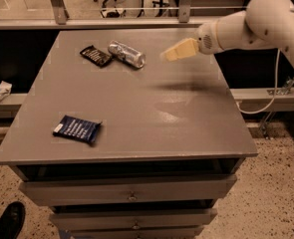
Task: Move redbull can near rxbar chocolate
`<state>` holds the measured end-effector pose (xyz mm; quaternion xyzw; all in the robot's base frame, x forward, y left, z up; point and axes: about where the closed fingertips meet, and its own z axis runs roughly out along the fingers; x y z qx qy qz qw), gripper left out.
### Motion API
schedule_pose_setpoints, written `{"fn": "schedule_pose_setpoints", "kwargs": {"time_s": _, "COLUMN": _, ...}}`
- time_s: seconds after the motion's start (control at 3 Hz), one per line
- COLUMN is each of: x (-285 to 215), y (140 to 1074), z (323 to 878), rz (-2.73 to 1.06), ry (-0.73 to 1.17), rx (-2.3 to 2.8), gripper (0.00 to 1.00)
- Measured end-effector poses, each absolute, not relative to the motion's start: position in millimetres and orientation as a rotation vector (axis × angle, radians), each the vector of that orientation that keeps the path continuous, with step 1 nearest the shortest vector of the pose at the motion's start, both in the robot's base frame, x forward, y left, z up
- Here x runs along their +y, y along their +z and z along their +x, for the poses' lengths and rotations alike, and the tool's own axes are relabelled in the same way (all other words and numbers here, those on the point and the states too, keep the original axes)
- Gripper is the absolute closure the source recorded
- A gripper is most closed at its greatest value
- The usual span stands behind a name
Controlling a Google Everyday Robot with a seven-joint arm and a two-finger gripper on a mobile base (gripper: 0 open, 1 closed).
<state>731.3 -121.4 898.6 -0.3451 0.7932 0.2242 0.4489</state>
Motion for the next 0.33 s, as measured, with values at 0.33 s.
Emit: {"fn": "schedule_pose_setpoints", "kwargs": {"time_s": 0.33, "x": -150.5, "y": 900.7, "z": 723.0, "rz": -0.803, "ry": 0.556, "rx": 1.962, "gripper": 0.0}}
